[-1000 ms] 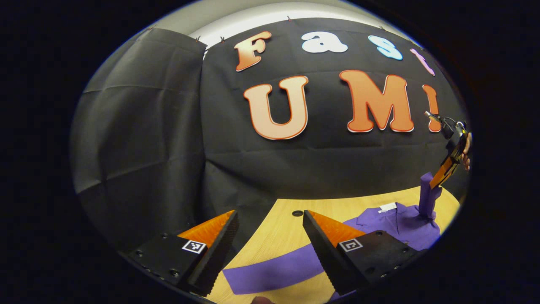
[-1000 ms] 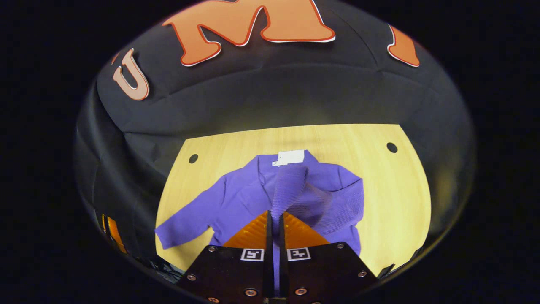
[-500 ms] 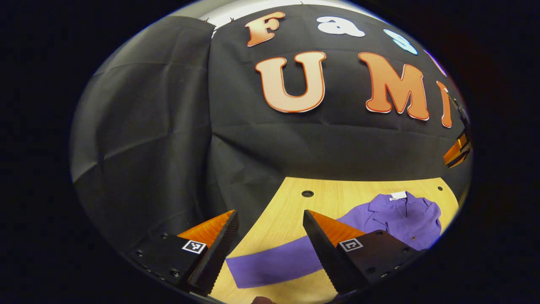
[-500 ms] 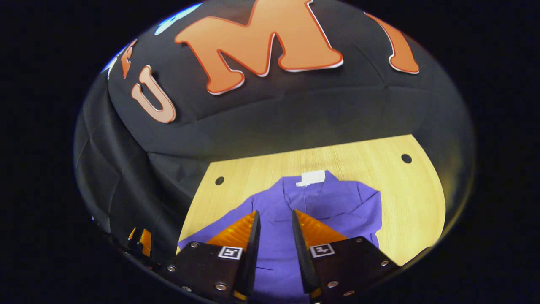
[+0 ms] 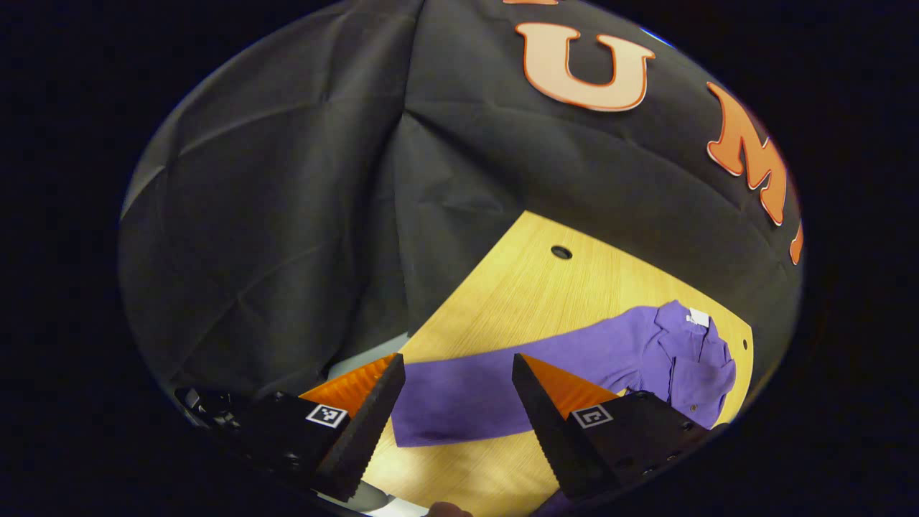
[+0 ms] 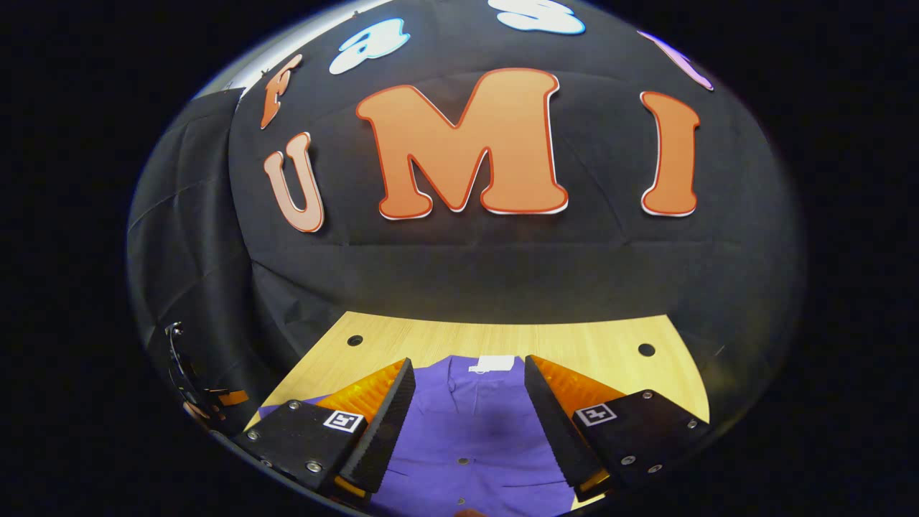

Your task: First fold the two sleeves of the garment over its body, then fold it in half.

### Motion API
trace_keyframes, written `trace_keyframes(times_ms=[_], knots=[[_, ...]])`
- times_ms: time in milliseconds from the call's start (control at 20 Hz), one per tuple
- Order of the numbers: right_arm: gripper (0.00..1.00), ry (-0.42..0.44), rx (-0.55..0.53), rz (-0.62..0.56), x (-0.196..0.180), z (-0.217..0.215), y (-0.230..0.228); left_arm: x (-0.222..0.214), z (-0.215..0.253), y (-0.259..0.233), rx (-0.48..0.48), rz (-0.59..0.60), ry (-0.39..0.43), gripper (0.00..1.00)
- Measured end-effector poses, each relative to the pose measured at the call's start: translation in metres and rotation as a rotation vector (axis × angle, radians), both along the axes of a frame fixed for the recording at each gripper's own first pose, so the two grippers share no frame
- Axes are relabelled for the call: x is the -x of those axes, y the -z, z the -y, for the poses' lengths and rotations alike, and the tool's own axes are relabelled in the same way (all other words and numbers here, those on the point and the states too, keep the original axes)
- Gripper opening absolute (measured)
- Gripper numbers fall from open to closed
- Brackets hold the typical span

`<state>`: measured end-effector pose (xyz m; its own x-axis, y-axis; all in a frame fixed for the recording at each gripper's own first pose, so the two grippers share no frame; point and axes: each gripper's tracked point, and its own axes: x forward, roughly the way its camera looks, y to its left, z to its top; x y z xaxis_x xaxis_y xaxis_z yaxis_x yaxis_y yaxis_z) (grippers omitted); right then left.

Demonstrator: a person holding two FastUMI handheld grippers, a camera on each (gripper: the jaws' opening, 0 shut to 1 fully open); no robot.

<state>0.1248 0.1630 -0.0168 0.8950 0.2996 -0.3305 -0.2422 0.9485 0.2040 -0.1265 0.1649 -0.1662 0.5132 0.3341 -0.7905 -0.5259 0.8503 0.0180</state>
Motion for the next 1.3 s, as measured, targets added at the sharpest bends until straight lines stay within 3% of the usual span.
trace_keyframes(times_ms=[150,200,250,400,600,850,1050,1200,1300], knots=[[0.95,-0.001,0.001,0.064,0.01,0.007,-0.011,0.012,0.002,0.021,0.081,-0.116,-0.025,0.97],[1.0,-0.001,-0.006,0.073,0.012,0.009,-0.012,0.017,0.0,0.029,0.102,-0.16,-0.031,0.98],[0.95,0.006,-0.012,0.077,0.013,0.013,-0.012,0.024,-0.004,0.034,0.113,-0.205,-0.039,0.98],[0.95,0.028,-0.006,0.091,0.027,0.029,-0.009,0.039,-0.001,0.06,0.184,-0.335,-0.063,0.98],[0.95,0.051,0.012,0.074,0.039,0.046,0.0,0.049,0.001,0.088,0.285,-0.405,-0.09,0.98],[0.95,0.051,0.004,0.054,0.05,0.049,0.006,0.055,-0.014,0.12,0.303,-0.48,-0.108,0.98],[0.95,0.063,0.005,0.044,0.049,0.054,0.011,0.054,-0.026,0.126,0.241,-0.545,-0.108,0.96],[0.95,0.065,-0.029,0.02,0.051,0.052,0.019,0.044,-0.018,0.124,0.249,-0.561,-0.08,0.85],[0.95,0.067,-0.024,0.011,0.051,0.054,0.024,0.037,-0.012,0.125,0.263,-0.573,-0.068,0.61]])
